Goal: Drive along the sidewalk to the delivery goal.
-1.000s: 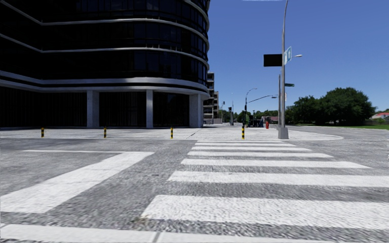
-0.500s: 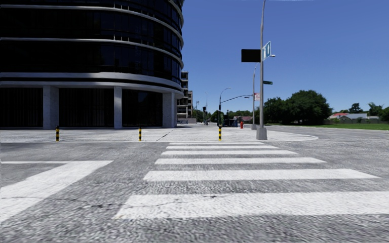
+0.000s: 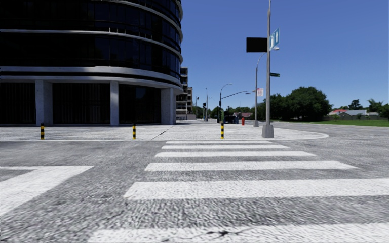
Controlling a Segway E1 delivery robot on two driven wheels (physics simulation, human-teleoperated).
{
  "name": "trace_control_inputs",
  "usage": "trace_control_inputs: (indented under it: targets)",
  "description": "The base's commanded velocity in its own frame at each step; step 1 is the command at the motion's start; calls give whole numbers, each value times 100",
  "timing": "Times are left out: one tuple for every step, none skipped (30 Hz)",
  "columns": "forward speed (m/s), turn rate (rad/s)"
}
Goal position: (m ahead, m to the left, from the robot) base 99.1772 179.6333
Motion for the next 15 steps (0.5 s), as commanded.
trace_control_inputs:
  targets:
    - [136, 0]
    - [136, 0]
    - [136, 0]
    - [136, 0]
    - [136, 0]
    - [136, 0]
    - [136, 0]
    - [136, 0]
    - [136, 0]
    - [136, 0]
    - [136, 0]
    - [136, 0]
    - [136, 0]
    - [137, 0]
    - [137, 0]
